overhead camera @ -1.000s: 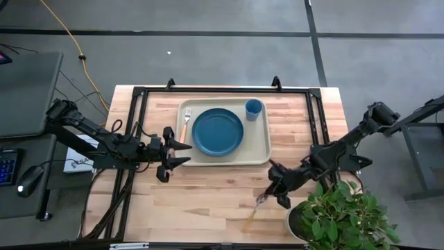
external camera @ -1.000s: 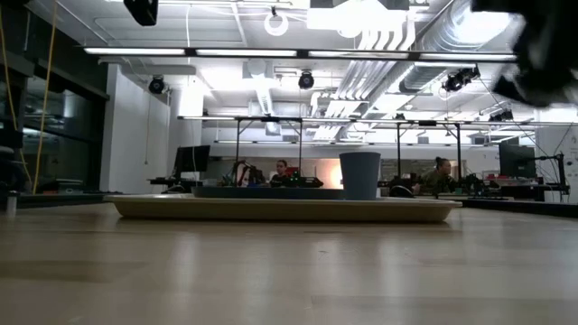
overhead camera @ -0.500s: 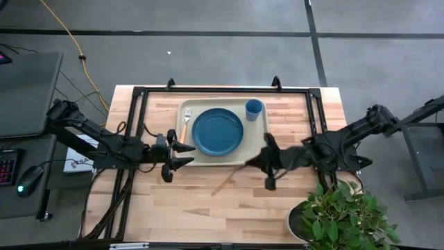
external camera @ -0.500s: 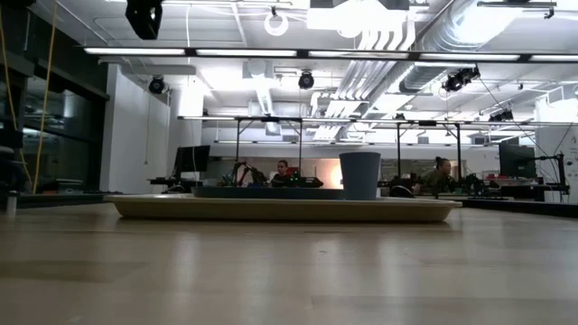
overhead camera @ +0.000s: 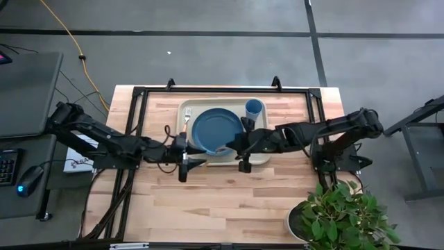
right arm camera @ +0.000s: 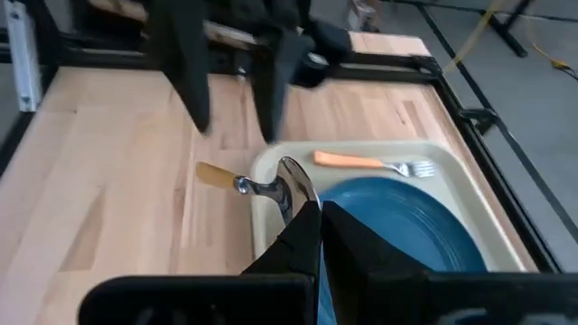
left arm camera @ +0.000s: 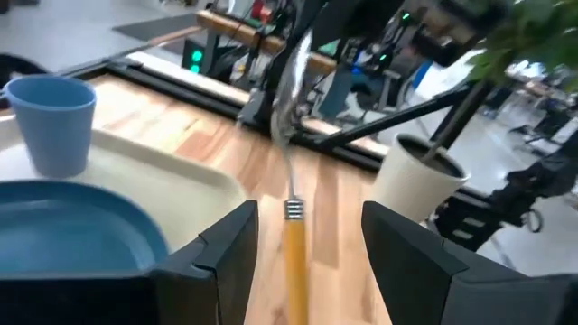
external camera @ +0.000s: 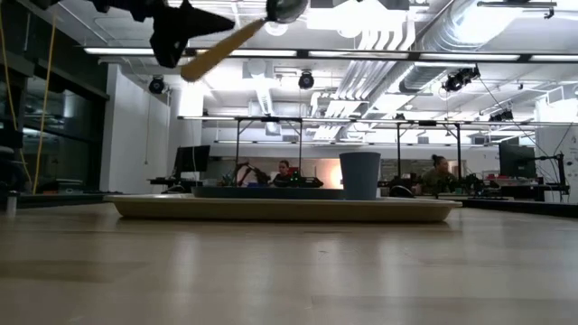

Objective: Pick and place plate/cup/fork/spoon on tray
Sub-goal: Put the yellow spoon on the white tray at the left of the blue plate

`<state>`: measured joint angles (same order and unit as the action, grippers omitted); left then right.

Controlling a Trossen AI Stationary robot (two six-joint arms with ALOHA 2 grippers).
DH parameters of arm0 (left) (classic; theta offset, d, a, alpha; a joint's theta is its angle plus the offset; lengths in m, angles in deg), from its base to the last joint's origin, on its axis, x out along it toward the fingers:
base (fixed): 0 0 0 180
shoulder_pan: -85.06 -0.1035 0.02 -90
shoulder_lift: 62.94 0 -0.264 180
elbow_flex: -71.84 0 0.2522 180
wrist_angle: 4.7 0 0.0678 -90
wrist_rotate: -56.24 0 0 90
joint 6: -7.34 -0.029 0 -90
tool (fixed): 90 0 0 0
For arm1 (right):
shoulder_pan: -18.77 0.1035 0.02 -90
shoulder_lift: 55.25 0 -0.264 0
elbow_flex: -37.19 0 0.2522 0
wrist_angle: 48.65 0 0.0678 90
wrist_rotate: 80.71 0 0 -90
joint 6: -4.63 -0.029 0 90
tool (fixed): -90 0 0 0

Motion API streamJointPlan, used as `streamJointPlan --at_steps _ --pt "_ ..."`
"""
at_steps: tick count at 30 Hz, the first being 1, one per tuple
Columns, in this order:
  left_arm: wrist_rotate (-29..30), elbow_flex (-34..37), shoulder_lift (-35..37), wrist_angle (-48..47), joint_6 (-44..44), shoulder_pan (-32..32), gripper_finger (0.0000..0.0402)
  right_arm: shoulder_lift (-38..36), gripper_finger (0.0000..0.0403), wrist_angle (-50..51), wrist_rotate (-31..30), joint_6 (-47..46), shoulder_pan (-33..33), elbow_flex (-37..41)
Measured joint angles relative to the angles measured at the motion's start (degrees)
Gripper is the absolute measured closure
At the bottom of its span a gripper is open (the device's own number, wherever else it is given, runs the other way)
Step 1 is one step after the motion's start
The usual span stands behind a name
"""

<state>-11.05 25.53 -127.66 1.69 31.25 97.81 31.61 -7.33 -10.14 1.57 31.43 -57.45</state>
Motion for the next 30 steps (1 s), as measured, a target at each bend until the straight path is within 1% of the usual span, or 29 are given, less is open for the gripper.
streamJointPlan --at_steps 2,5,10,15,24,27,30 --pt "0.04 -0.53 -0.66 -1.29 0.17 -0.37 0.0220 0.07 0.0403 -1.01 2.23 0.58 -0.49 -0.09" --pt "0.03 -0.55 -0.83 -1.51 1.22 -0.91 0.0220 0.05 0.0403 -1.73 3.37 0.84 -0.74 -0.15" --pt "-0.23 -0.55 -0.79 -2.63 1.64 -1.29 0.0220 0.05 0.0403 -2.35 1.39 2.31 -0.79 -0.15" --pt "-2.82 -0.55 -0.79 -3.87 2.94 -1.27 0.0220 0.05 0.0403 -4.29 -1.53 3.79 -0.81 -0.15" --pt "-3.00 -0.55 -0.79 -4.34 1.63 -1.27 0.0221 0.05 0.0403 -7.31 -1.91 6.11 -0.81 -0.15" --pt "-3.00 -0.55 -0.79 -4.32 1.44 -1.27 0.0231 0.05 0.0403 -6.33 -1.82 6.11 -0.81 -0.15" --pt "-2.77 -0.55 -0.79 -4.35 1.17 -1.27 0.0254 0.03 0.0403 -5.94 -1.80 6.11 -0.81 -0.15"
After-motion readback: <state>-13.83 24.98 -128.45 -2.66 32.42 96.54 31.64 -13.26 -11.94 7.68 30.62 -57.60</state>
